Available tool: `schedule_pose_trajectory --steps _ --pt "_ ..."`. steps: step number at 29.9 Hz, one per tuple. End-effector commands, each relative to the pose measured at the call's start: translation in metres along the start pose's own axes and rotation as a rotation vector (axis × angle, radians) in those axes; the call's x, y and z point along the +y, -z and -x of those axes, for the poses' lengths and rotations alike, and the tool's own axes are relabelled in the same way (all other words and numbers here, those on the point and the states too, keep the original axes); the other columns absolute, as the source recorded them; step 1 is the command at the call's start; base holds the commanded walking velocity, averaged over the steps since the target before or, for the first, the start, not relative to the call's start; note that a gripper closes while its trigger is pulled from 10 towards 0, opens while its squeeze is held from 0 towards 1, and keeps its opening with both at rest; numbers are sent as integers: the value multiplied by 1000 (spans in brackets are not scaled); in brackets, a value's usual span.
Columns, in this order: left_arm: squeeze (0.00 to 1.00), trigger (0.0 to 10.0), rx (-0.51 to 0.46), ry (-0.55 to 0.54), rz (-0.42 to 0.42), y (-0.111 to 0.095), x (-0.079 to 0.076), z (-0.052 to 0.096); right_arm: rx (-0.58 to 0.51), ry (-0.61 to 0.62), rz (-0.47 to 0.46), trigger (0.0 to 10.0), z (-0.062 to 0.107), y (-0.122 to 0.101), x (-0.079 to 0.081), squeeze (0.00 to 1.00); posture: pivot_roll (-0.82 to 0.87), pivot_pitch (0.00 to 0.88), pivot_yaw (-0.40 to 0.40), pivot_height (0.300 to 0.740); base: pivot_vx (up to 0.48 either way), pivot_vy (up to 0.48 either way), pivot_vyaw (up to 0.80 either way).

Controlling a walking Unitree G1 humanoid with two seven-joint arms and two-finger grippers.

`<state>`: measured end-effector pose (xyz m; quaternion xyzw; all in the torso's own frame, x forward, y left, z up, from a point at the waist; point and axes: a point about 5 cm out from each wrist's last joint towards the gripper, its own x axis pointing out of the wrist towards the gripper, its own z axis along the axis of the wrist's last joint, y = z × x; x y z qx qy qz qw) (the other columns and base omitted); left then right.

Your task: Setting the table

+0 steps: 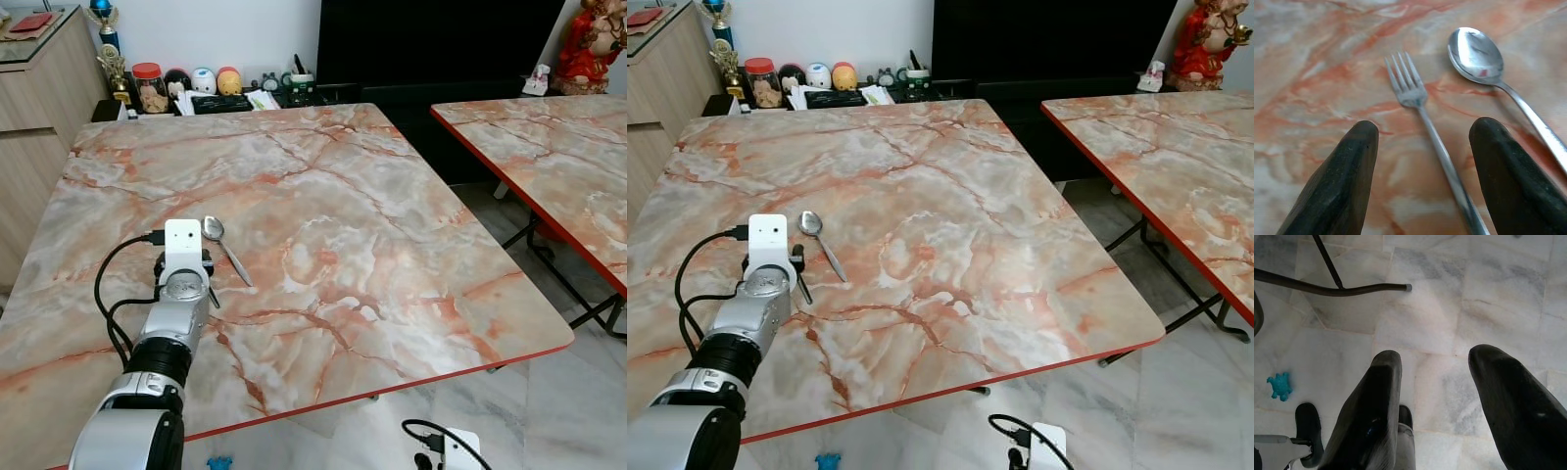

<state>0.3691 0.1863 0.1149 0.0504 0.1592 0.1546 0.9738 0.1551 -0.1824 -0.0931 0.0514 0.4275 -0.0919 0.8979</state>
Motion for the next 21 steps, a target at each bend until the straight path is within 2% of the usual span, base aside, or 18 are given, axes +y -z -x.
schedule_pose_trajectory --steps 1,11,21 --pt "0 10000 8 8 54 -2 -4 -1 2 10 -5 10000 0 0 -2 0 101 0 -49 740 0 0 0" --pt "0 10000 21 -21 80 -2 -8 -4 1 11 -5 10000 0 0 -2 0 95 0 -52 740 0 0 0" --pt "0 10000 -18 -25 130 -3 -12 -5 2 15 -8 10000 0 1 -2 0 85 0 -51 740 0 0 0"
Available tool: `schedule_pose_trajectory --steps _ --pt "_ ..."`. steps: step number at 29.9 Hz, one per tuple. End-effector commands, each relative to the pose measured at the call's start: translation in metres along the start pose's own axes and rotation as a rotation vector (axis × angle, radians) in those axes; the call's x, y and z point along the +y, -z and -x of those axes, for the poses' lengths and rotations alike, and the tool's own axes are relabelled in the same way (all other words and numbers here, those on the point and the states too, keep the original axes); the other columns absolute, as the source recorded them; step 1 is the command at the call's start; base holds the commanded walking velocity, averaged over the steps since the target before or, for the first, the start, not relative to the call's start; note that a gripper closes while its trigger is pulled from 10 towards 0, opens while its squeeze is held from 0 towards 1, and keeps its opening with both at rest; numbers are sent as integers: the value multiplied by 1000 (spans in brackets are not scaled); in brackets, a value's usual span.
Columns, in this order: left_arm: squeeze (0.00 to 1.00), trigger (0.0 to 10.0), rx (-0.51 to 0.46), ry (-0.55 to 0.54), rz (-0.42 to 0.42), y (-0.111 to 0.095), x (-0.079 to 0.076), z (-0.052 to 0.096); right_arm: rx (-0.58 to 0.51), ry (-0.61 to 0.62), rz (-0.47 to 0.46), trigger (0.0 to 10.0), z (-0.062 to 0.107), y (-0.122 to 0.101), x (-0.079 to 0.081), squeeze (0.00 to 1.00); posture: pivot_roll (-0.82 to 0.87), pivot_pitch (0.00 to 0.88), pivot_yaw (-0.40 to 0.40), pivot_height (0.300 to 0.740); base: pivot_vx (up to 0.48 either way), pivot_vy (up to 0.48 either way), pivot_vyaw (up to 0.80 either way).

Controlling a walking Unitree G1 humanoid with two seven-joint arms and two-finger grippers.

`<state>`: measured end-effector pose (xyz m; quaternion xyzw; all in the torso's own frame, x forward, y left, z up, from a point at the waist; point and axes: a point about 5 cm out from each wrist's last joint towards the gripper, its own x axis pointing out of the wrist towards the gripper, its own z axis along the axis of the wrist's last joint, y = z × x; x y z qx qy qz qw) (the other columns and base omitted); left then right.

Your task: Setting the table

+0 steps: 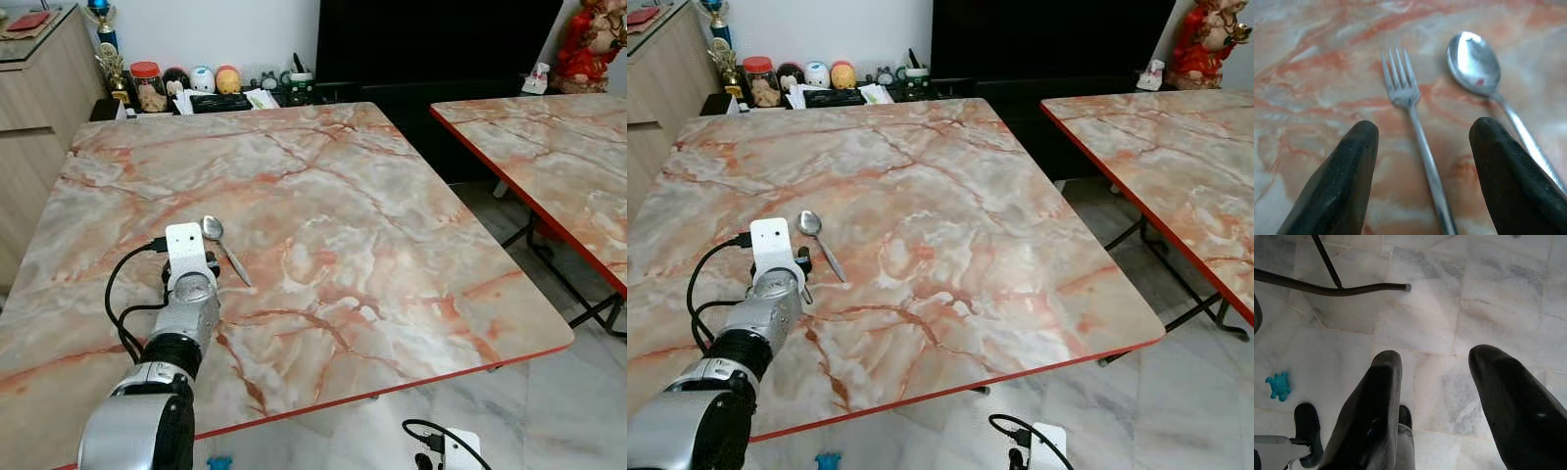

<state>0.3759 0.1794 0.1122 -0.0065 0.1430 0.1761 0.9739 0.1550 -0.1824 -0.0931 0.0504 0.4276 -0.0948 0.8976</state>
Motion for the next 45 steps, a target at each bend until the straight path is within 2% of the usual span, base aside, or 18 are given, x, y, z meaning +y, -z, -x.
schedule_pose_trajectory --steps 1,7,13,28,29,30,31,32,33,35,36,45 --pt "0 10000 -25 7 5 -3 -4 0 2 9 -6 10000 0 1 -2 0 82 2 -52 740 0 0 0" --pt "0 10000 -33 19 -15 0 -5 -1 2 11 -6 10000 0 1 -3 0 77 7 -52 740 0 0 0" --pt "0 10000 -100 25 -63 -1 -6 -1 4 14 -5 10000 1 2 -4 0 64 11 -53 740 0 0 0" --pt "0 10000 -18 2 -87 21 -1 1 5 19 -3 10000 1 2 -5 0 60 15 -55 740 0 0 0" --pt "0 9569 -16 3 -87 22 -1 1 5 19 -3 10000 1 2 -5 0 60 15 -55 740 0 0 0" --pt "0 8392 -9 5 -85 23 -1 1 5 19 -3 10000 1 2 -5 0 59 15 -55 740 0 0 0" --pt "0 5294 -5 6 -83 24 -1 1 5 19 -3 10000 1 2 -5 0 59 15 -55 740 0 0 0" --pt "0 3216 13 13 -72 26 -2 2 6 19 -3 10000 1 2 -5 0 60 16 -55 740 0 0 0" --pt "0 1804 19 15 -69 27 -2 2 6 19 -3 10000 1 2 -5 0 60 16 -55 740 0 0 0" --pt "0 275 32 23 -64 30 -3 3 7 19 -2 10000 1 2 -5 0 60 16 -57 740 0 0 0" --pt "0 0 42 23 -57 32 -3 3 8 19 0 10000 1 2 -5 0 60 15 -57 740 0 0 0" --pt "0 0 50 16 -45 35 -1 3 10 18 4 10000 1 2 -6 0 62 15 -60 740 0 0 0"
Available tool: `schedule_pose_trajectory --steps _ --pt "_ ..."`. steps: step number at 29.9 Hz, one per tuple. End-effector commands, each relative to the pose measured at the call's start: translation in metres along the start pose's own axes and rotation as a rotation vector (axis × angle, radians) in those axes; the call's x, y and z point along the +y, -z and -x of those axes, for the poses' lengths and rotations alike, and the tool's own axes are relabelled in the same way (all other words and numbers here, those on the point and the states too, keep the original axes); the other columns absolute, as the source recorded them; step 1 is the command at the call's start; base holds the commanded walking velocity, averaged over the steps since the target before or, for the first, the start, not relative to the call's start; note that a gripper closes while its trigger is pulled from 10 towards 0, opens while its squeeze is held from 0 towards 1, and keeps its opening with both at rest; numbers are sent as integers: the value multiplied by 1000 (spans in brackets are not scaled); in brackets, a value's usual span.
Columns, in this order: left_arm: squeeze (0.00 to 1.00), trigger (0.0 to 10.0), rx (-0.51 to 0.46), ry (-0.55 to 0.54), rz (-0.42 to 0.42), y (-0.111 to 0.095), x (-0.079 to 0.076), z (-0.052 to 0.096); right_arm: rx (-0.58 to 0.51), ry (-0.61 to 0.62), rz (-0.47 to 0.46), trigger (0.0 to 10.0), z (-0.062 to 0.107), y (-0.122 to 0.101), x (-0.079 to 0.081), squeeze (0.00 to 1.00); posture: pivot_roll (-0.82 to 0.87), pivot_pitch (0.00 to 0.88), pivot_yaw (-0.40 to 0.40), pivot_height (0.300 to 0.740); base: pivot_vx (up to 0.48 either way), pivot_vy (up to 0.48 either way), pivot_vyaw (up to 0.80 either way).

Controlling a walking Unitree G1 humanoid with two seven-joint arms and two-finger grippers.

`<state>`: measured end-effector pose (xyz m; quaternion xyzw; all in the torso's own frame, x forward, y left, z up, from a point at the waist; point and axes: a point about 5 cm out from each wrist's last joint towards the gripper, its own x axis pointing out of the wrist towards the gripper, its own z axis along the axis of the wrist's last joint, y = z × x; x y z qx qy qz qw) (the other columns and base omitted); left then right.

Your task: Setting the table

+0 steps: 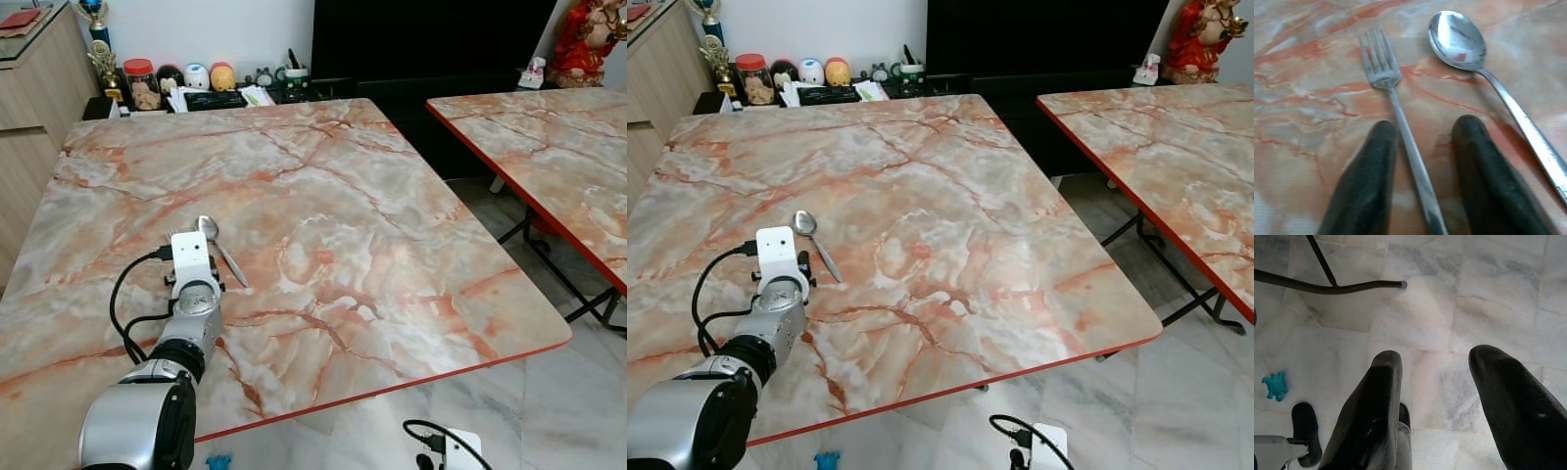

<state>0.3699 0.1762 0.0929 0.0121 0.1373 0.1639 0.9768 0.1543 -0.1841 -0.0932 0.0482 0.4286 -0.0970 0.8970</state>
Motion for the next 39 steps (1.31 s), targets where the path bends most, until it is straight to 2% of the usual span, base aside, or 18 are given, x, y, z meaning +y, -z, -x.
schedule_pose_trajectory --steps 1,6,16,18,24,32,33,34,35,36,37,39 --pt "0 0 68 -6 -5 14 1 2 8 12 2 10000 1 2 -4 0 62 15 -60 740 0 0 0" --pt "0 0 82 -31 22 17 6 2 10 9 5 10000 0 2 -4 0 67 10 -59 740 0 0 0" --pt "0 0 76 -74 21 17 15 1 11 9 4 10000 1 2 -4 0 64 0 -57 740 0 0 0" --pt "0 0 94 -87 47 19 18 1 11 8 4 10000 1 2 -4 0 65 0 -57 740 0 0 0" --pt "0 0 68 -108 -13 20 27 0 12 6 4 10000 0 2 -3 0 71 0 -57 740 0 0 0" --pt "0 0 29 -89 -62 24 28 2 12 3 5 10000 0 2 -3 0 72 0 -54 740 0 0 0" --pt "0 627 25 -92 -61 25 29 3 12 3 4 10000 0 2 -3 0 75 0 -52 740 0 0 0" --pt "0 9490 12 -100 -57 25 31 3 12 3 4 10000 1 2 -2 0 75 0 -52 740 0 0 0" --pt "0 10000 -3 -104 -49 25 32 4 12 3 3 10000 1 2 -2 0 75 0 -51 740 0 0 0" --pt "0 10000 -73 -99 -31 21 36 5 11 3 1 10000 1 3 -2 0 76 0 -51 740 0 0 0" --pt "0 10000 -73 -99 -31 21 36 5 11 3 1 10000 1 3 -2 0 76 0 -51 740 0 0 0" --pt "0 10000 -254 -19 -26 8 37 11 10 2 -1 10000 1 3 -2 0 78 0 -51 740 0 0 0"
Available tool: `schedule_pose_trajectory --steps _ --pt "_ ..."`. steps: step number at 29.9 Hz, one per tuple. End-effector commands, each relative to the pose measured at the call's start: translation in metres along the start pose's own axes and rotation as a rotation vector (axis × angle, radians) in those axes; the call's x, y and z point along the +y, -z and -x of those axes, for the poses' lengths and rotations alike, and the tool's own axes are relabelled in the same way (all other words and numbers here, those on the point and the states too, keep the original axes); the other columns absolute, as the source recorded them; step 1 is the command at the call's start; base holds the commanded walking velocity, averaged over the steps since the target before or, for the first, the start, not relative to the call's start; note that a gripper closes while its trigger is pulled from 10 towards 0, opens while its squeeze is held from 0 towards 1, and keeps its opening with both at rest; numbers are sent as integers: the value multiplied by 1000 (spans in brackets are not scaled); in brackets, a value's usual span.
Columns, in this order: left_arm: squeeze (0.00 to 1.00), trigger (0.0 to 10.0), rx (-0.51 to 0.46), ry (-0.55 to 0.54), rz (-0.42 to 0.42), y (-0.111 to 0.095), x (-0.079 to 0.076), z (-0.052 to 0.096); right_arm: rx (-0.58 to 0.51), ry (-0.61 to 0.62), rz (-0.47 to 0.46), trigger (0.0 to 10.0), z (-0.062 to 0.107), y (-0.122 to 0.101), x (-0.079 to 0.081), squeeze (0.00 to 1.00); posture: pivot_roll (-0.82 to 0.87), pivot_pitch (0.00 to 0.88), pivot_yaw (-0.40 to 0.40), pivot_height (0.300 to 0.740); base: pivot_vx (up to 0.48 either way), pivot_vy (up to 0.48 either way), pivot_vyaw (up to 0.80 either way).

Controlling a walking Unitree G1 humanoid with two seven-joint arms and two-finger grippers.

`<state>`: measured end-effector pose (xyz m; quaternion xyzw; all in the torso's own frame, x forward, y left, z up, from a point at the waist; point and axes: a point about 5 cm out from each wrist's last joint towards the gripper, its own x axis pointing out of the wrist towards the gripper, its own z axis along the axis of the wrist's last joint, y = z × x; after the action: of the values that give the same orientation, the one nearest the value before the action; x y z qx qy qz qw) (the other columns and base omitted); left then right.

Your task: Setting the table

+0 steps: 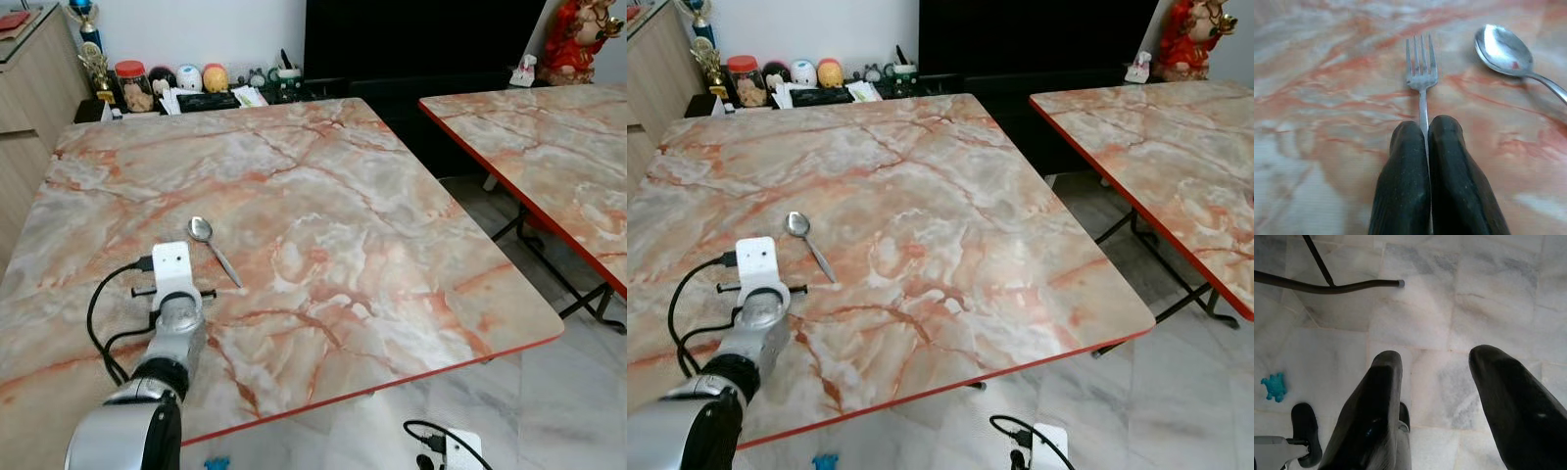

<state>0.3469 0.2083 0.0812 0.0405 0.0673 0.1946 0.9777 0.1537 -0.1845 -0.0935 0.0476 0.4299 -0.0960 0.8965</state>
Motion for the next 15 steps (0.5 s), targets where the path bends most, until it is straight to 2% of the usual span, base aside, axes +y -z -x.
schedule_pose_trajectory --steps 1,2,4,5,6,7,8,9,13,15 --pt "0 10000 -165 80 -1 -14 0 5 7 3 -3 10000 1 2 -2 0 78 0 -51 740 0 0 0" --pt "0 10000 -251 161 -6 -20 -1 11 7 2 -4 10000 1 3 -1 0 86 0 -51 740 0 0 0" --pt "0 10000 -321 236 -13 -26 -3 18 5 2 -6 10000 1 3 -1 0 88 0 -50 740 0 0 0" --pt "0 10000 -321 236 -13 -26 -3 18 5 2 -6 10000 1 3 -1 0 88 0 -50 740 0 0 0" --pt "0 10000 -377 281 -45 -31 -3 24 6 2 -4 10000 1 3 -2 0 90 0 -50 740 0 0 0" --pt "0 10000 -377 281 -45 -31 -3 24 6 2 -4 10000 1 3 -2 0 90 0 -50 740 0 0 0" --pt "0 10000 -445 342 -63 -40 -5 35 6 2 -4 10000 1 3 -2 0 98 0 -53 740 0 0 0" --pt "0 10000 -445 342 -63 -40 -5 35 6 2 -4 10000 1 3 -2 0 98 0 -53 740 0 0 0" --pt "0 10000 -548 467 -72 -56 -17 58 3 2 1 10000 1 2 -3 0 108 0 -62 740 0 0 0" --pt "0 10000 -539 495 -87 -56 -22 62 2 0 3 10000 1 1 -4 0 111 0 -61 740 0 0 0"
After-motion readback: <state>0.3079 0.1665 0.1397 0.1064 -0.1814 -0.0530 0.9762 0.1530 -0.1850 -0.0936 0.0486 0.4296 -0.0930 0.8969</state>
